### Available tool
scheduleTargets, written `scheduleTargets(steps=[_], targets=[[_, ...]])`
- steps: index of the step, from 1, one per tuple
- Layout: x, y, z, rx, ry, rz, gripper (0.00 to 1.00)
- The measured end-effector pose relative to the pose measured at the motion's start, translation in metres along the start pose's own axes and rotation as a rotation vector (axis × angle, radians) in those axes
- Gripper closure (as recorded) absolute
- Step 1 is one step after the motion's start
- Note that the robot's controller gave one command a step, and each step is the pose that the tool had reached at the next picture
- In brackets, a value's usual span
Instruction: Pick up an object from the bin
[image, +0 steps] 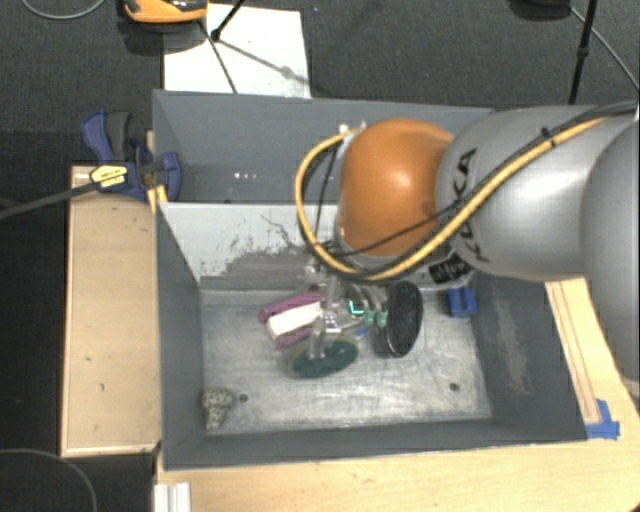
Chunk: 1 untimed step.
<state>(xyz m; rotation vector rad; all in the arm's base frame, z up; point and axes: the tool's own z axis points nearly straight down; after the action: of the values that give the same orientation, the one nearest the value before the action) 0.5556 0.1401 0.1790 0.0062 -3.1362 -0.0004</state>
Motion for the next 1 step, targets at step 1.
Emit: scheduleTargets(steps=[1], targets=[[-0.0233, -0.0151, 0.0810, -0.011, -0.031, 0.200, 0.00]])
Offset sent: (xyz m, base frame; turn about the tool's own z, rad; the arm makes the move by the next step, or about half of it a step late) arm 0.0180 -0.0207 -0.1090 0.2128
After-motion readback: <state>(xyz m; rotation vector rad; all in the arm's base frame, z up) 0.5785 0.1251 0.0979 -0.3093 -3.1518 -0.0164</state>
